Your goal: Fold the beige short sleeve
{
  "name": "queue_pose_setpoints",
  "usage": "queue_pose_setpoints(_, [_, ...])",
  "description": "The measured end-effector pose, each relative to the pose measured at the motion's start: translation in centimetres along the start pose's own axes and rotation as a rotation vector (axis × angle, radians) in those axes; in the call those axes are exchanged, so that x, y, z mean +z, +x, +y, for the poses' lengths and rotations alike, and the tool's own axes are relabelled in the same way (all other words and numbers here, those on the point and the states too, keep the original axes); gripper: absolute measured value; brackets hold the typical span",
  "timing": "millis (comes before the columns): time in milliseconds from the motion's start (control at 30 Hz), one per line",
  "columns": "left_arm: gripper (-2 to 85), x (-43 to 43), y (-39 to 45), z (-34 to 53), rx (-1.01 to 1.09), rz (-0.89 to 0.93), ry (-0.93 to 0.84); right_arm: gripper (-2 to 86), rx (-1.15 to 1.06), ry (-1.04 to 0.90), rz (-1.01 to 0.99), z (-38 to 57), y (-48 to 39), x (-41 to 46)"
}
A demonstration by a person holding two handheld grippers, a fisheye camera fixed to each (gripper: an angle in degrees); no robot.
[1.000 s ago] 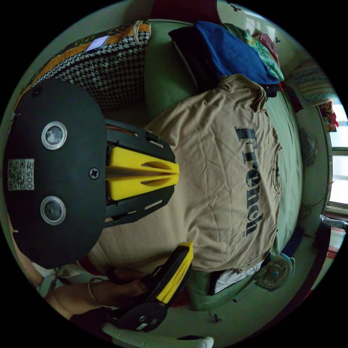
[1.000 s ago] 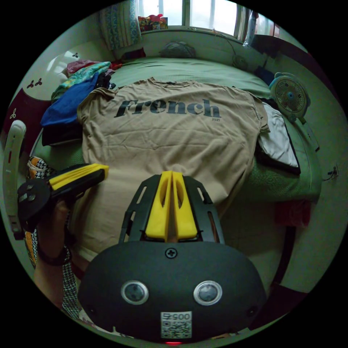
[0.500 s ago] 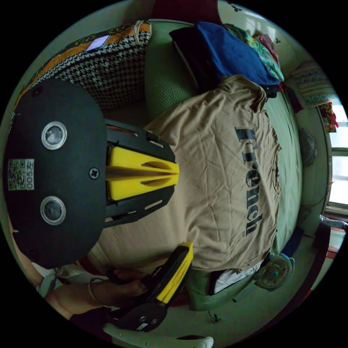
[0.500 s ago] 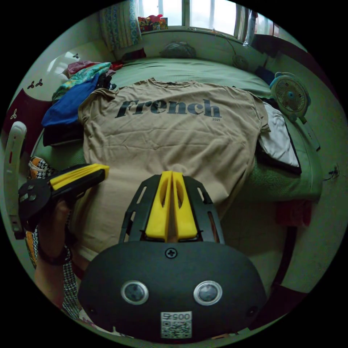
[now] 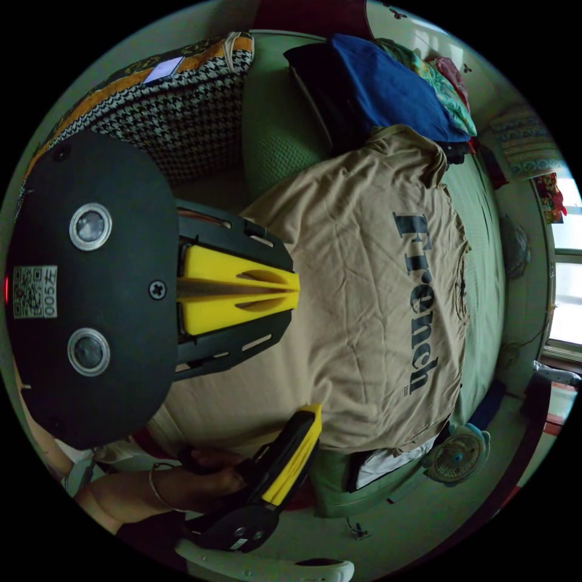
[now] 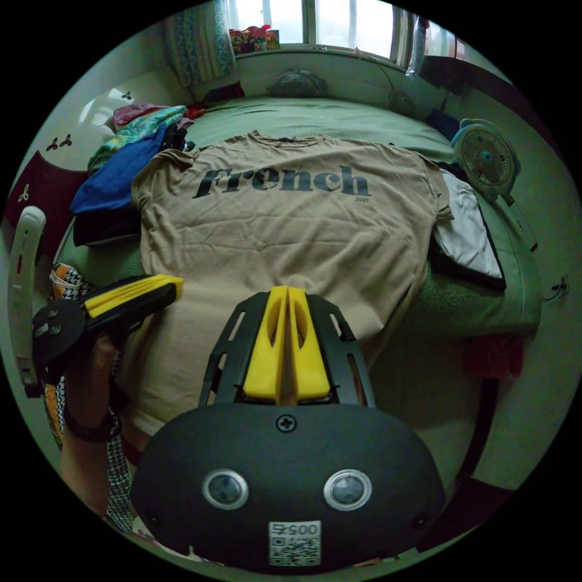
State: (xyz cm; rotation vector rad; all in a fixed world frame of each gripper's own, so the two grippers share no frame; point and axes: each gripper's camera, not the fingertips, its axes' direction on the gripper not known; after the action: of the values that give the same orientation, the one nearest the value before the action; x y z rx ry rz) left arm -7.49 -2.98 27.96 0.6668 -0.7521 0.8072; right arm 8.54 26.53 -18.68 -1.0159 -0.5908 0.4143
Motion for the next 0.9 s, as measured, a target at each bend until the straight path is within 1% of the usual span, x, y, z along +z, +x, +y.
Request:
queue_pose_setpoints(467, [-0.6, 0.2, -3.3, 1.1, 0.000, 0.007, -0.006, -1.0, -0.004, -0.006, -0.005, -2.4, -0.7, 0.5])
queue_pose_setpoints(733, [-0.5, 0.2, -6.1, 2.1, 0.001, 0.049, -0.017, -1.0, 0.004, -0.002, -0.043, -4.1, -1.1, 0.7])
queue_pose_setpoints(900, [-0.6, 0.0, -7.4, 2.9, 0.003, 0.026, -0.014, -1.0, -0.018, 0.000, -0.028, -5.3, -2.1, 0.9])
